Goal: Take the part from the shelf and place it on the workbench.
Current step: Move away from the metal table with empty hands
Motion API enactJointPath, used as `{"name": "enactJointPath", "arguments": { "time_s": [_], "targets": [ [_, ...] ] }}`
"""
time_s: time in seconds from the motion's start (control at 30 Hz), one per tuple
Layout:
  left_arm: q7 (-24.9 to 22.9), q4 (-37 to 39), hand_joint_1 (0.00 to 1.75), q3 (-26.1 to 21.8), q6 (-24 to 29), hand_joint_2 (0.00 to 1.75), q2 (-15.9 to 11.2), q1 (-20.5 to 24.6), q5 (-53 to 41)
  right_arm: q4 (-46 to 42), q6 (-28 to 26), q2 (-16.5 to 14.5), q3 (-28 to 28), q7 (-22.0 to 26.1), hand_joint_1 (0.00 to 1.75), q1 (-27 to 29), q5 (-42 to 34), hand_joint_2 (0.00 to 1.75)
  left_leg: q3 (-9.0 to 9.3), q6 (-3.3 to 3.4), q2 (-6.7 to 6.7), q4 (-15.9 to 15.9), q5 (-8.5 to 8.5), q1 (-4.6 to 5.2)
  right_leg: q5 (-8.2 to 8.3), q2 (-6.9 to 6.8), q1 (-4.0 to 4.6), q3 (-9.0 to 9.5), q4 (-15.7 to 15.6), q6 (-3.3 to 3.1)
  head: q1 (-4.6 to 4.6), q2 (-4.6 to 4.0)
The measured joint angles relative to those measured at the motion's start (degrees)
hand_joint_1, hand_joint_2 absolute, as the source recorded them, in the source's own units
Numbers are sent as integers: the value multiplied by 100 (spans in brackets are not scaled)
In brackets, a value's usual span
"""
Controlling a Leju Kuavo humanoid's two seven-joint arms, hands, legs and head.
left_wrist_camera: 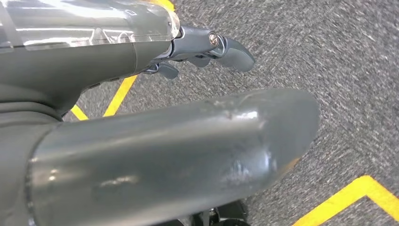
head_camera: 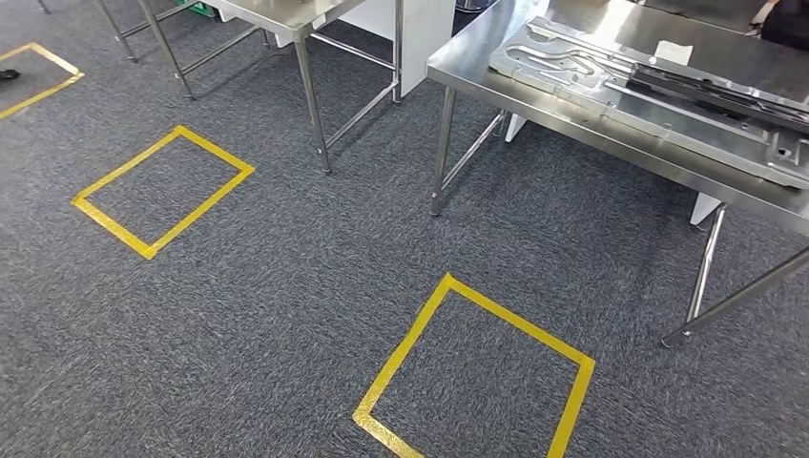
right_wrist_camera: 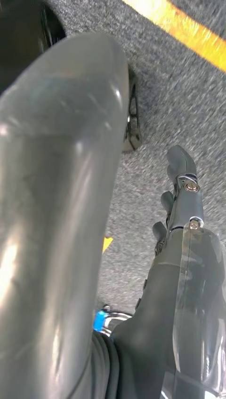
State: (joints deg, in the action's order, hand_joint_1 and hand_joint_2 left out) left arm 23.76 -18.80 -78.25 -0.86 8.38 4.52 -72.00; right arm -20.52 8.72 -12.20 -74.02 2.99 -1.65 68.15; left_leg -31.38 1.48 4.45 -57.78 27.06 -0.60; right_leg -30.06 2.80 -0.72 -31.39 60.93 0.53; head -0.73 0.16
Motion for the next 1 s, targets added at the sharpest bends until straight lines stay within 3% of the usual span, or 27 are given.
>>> {"name": "enactJointPath", "arguments": {
  "time_s": [0.07, 0.13, 0.17, 0.23, 0.3, 0.37, 0.4, 0.47, 0.53, 0.57, 0.63, 0.67, 0.73, 0.8, 0.83, 0.87, 0.9, 0.93, 1.0],
  "targets": [
    [1, 8, 0, 4, -1, 0, 7, 9, 0, 8, 2, 17, -2, -1, 0, -6, 2, 0, -36, -69, 101, -5, -11, -8, 74, 150, 16, 128, -328, -39, 0, -1],
    [1, 9, 0, 5, 0, 0, 4, 1, 0, 14, 6, 21, -3, -1, 0, -25, 6, 0, -65, -157, 198, 17, -34, -18, 95, 48, 19, 146, -374, -79, -5, -1],
    [1, 9, 0, 5, 1, 0, 0, -6, 1, 15, 8, 22, -3, 2, 0, -27, 10, 0, -78, -186, 161, -8, -12, -20, 116, -16, 9, 167, -413, -115, -2, 0],
    [-5, 10, 0, 5, 9, 0, -8, -8, 6, 19, 29, 23, -3, 27, 0, -19, 20, 0, -217, -233, -86, -336, 214, -13, 154, -173, -18, 202, -489, -186, 24, 0],
    [-17, 15, 0, 5, 15, 0, -9, 1, 19, 25, 93, 28, -3, 83, 0, 1, 45, 0, -548, -284, -331, -1074, 613, -32, 155, -340, -6, 202, -501, -219, 46, 0],
    [-25, 21, 0, 5, 14, 0, -19, -6, 41, 41, 204, 37, -3, 178, 0, 8, 84, 0, -756, -337, -391, -1570, 774, -63, 145, -505, 1, 196, -494, -219, 48, 0],
    [-26, 22, 0, 4, 13, 0, -32, -14, 50, 52, 262, 42, -3, 236, 0, 7, 99, 0, -703, -356, -413, -1503, 694, -79, 138, -578, -3, 197, -486, -210, 49, 0],
    [-20, 24, 0, 3, 8, 0, -62, -20, 60, 77, 353, 48, -2, 339, 0, 4, 115, 0, -293, -382, -562, -773, 359, -107, 107, -709, -14, 207, -445, -161, 51, 0],
    [-11, 34, 0, 4, 2, 0, -76, -8, 66, 96, 395, 68, -1, 409, 0, 5, 124, 0, 39, -352, -763, -152, 152, -108, 54, -810, 2, 229, -390, -77, 42, 1],
    [-7, 38, 0, 4, 0, 0, -76, -4, 69, 102, 404, 79, -1, 431, 0, 1, 127, 0, 91, -314, -814, -36, 131, -103, 35, -851, 17, 244, -374, -34, 32, 0],
    [-4, 42, 0, 4, 0, 0, -80, -8, 74, 113, 413, 92, -1, 458, 0, -15, 129, 0, 64, -219, -714, -41, 120, -85, 26, -931, 13, 287, -390, 38, 13, -1],
    [-4, 43, 0, 4, 1, 0, -84, -12, 76, 115, 413, 97, -1, 463, 0, -21, 130, 0, 62, -177, -661, -26, 102, -86, 6, -925, -1, 305, -383, 76, 12, -1],
    [-6, 44, 0, 4, 0, 0, -91, -11, 82, 127, 414, 109, -1, 467, 0, -18, 134, 0, 52, -93, -544, 4, 52, -87, -233, -710, -31, 203, -107, 133, 3, 0],
    [-7, 45, 0, 3, -1, 0, -95, -5, 88, 144, 414, 121, -1, 466, 0, -2, 140, 0, 4, -31, -425, 9, 10, -64, -669, -422, -35, -138, 620, 137, -5, 0],
    [-6, 46, 0, 3, -1, 0, -96, -5, 90, 152, 414, 125, -1, 466, 0, 5, 144, 0, -26, -8, -355, 8, -8, -43, -831, -361, -27, -322, 999, 121, -7, -1],
    [-6, 48, 0, 3, -1, 0, -97, -7, 90, 160, 414, 129, -1, 466, 0, 11, 147, 0, -48, 8, -276, 6, -23, -19, -878, -332, -12, -438, 1227, 94, -7, -1],
    [-7, 49, 0, 3, 0, 0, -97, -12, 90, 166, 414, 133, -1, 465, 0, 15, 149, 0, -58, 18, -190, 5, -37, 6, -801, -310, 15, -451, 1239, 51, -7, 0],
    [-7, 51, 0, 3, 0, 0, -97, -18, 90, 170, 414, 136, -1, 464, 0, 16, 150, 0, -56, 24, -101, 5, -47, 30, -612, -274, 51, -348, 1012, -11, -7, 0],
    [-7, 66, 0, 3, -1, 0, -84, -18, 89, 173, 412, 163, -1, 464, 0, 21, 152, 0, -48, 26, 60, 6, -63, 62, -164, -30, 147, 31, 196, -194, 3, 0]
  ]
}}
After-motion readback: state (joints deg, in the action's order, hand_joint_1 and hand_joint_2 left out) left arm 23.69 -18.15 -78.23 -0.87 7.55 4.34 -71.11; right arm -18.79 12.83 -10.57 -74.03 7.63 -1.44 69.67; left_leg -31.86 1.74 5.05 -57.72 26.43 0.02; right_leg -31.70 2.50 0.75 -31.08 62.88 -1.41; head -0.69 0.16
